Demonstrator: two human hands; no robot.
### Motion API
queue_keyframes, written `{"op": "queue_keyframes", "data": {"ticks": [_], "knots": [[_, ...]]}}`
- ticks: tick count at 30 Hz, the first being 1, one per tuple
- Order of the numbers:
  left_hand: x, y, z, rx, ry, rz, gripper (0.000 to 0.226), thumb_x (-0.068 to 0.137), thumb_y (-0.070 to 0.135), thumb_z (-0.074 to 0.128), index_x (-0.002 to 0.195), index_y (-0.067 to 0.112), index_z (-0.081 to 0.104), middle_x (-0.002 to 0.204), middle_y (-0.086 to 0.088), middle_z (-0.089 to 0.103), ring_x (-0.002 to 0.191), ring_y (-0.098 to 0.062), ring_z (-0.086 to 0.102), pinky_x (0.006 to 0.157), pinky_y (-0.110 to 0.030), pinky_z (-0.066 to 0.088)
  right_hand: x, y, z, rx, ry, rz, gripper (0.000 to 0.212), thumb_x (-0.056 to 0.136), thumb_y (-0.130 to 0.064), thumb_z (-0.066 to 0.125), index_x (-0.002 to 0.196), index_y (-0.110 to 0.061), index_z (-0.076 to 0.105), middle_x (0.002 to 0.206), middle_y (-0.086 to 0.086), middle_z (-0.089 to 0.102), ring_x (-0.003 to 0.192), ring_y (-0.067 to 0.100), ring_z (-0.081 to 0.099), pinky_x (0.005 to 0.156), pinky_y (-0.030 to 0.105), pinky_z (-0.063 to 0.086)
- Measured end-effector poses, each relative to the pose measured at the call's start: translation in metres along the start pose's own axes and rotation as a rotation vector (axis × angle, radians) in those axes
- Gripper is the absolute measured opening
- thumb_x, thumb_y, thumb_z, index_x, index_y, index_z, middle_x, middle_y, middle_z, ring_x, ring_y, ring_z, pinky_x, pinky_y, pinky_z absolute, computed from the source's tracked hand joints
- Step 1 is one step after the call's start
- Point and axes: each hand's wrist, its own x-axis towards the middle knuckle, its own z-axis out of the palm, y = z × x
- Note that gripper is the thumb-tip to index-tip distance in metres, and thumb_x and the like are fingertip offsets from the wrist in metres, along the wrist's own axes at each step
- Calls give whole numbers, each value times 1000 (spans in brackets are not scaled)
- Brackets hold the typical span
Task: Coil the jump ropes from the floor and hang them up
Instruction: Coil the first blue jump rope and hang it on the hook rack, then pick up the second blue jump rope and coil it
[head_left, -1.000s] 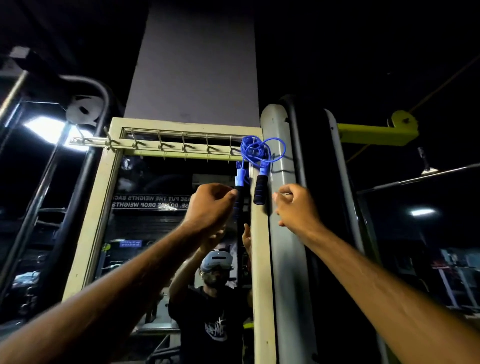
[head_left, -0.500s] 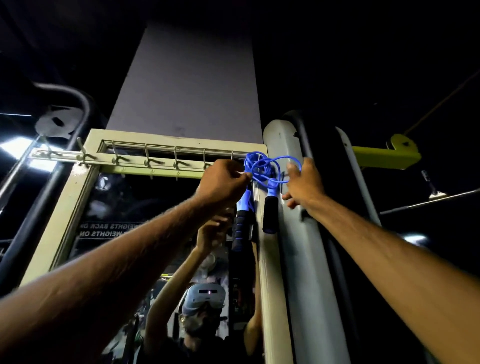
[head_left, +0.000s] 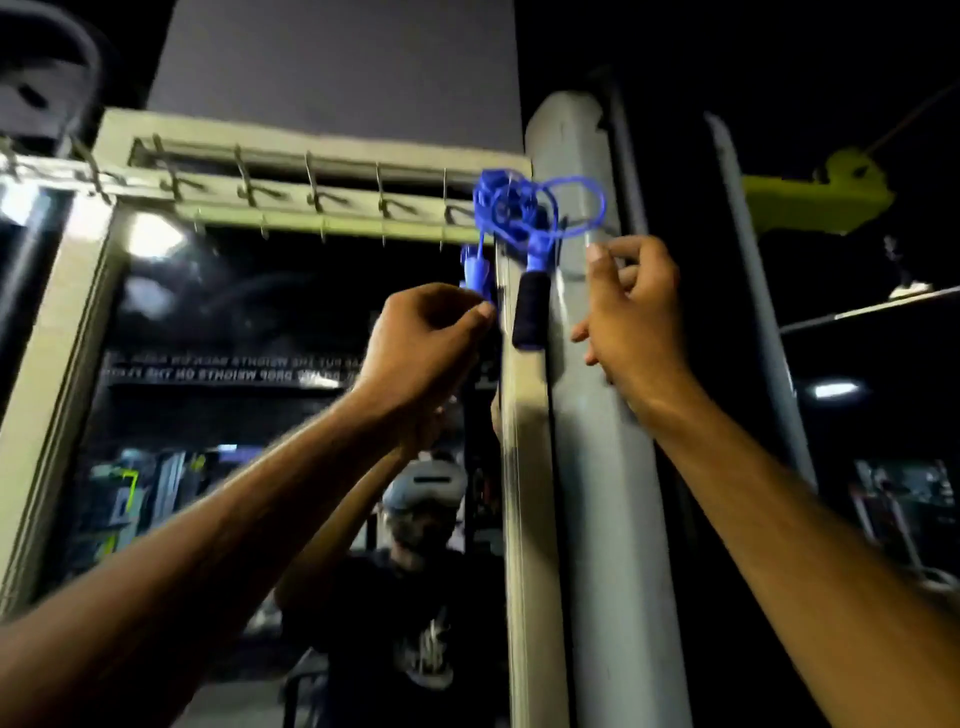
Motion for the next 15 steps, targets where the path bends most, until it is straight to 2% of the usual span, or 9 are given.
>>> {"op": "queue_keyframes", "data": {"ticks": [2, 4, 5, 7, 8, 11, 15], "knots": [[-49, -13, -3, -45, -8, -111, 6, 90, 20, 67, 87, 20, 73, 70, 2, 71, 62, -13, 64, 63, -33, 54, -49, 2, -15, 114, -46, 57, 18, 96, -29, 51, 101, -12, 52, 71, 0, 57, 52, 26, 60, 38, 20, 37], [-100, -25, -11, -99, -37, -232, 7, 92, 16, 66, 89, 15, 72, 76, -9, 71, 66, -23, 63, 65, -40, 55, -104, 4, -32, 208, -141, 109, 12, 98, -23, 50, 97, -11, 52, 77, 7, 57, 54, 27, 58, 34, 17, 36], [-128, -31, -15, -131, -41, -311, 8, 93, 15, 65, 91, 11, 72, 79, -13, 70, 68, -24, 60, 66, -40, 53, -134, 6, -42, 239, -198, 149, 12, 98, -22, 49, 96, -11, 52, 79, 10, 57, 55, 27, 58, 34, 16, 37], [-184, -38, -23, -150, -42, -467, 14, 94, 15, 62, 94, 4, 70, 81, -16, 66, 65, -22, 58, 60, -28, 48, -192, 9, -61, 280, -297, 259, 13, 98, -19, 49, 95, -7, 53, 76, 11, 57, 53, 28, 56, 35, 15, 36], [-216, -37, -28, -135, -48, -540, 15, 95, 16, 61, 93, 3, 69, 79, -14, 65, 60, -18, 57, 56, -24, 45, -223, 9, -74, 280, -338, 320, 14, 98, -19, 49, 94, -6, 54, 75, 11, 57, 51, 28, 55, 36, 15, 36], [-312, -34, -45, -99, -91, -731, 14, 97, 18, 59, 94, 6, 66, 74, -4, 63, 56, -11, 57, 52, -23, 42, -317, 9, -111, 228, -484, 528, 15, 97, -25, 50, 94, -12, 56, 79, 13, 59, 52, 29, 56, 35, 18, 35], [-457, -33, -75, -23, -153, -1041, 14, 97, 23, 60, 91, 12, 67, 80, -7, 66, 65, -14, 60, 55, -24, 44, -453, 4, -168, 110, -640, 849, 17, 97, -29, 50, 95, -14, 58, 75, 5, 60, 49, 18, 55, 34, 20, 33]]}}
